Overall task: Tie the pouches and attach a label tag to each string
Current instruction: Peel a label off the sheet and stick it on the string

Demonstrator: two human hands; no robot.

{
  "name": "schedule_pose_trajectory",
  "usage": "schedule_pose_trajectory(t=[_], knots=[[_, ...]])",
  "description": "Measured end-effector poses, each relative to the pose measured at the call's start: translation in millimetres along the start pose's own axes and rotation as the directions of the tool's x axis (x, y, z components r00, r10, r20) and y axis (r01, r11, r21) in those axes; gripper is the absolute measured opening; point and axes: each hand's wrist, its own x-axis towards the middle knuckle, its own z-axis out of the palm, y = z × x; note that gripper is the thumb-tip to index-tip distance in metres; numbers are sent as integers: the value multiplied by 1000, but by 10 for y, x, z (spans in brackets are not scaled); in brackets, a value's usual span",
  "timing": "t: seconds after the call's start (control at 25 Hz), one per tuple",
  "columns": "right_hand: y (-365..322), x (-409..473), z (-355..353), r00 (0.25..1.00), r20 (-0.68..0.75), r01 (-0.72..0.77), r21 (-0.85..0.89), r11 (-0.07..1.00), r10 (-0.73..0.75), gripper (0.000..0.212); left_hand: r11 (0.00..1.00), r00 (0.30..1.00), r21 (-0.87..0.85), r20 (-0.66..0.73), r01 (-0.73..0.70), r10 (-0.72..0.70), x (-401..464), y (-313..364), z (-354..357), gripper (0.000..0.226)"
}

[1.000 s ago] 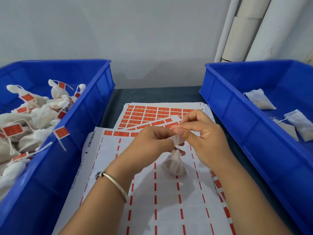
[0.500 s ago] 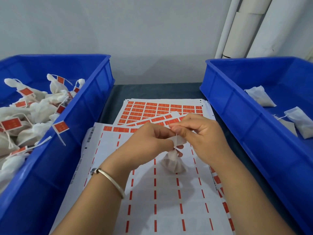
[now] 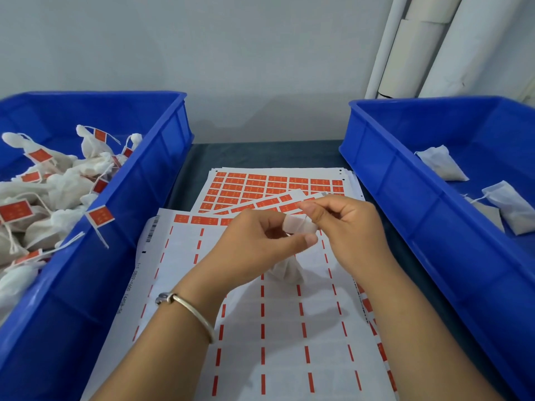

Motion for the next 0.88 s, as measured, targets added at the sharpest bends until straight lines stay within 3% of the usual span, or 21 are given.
schedule_pose_trajectory(t=[0.12, 0.24, 0.44, 0.64, 0.76, 0.88], knots=[[-19, 7, -10, 999, -17, -34, 23, 999, 34, 11, 980, 992, -176, -75, 91, -106, 10, -71, 20, 22], [-24, 3, -7, 999, -15, -44, 26, 999, 44, 14, 887, 976, -426, -35, 178, -213, 23, -93, 13, 22], [-35, -7, 6, 999, 3, -42, 61, 997, 42, 12, 829, 934, -465, -15, 310, -357, 51, 38, 55, 13], [-67, -14, -16, 1000, 3, -4, 112, 994, 4, 16, 863, 974, -458, 32, 215, -225, -19, -9, 2, 27], [-67, -14, -18, 1000, 10, 10, 125, 992, -11, 19, 908, 986, -384, 74, 168, -151, -22, 10, 17, 13], [-57, -19, -19, 999, 33, 11, 119, 993, -15, 17, 931, 985, -321, 46, 174, -169, -26, 6, 32, 18]])
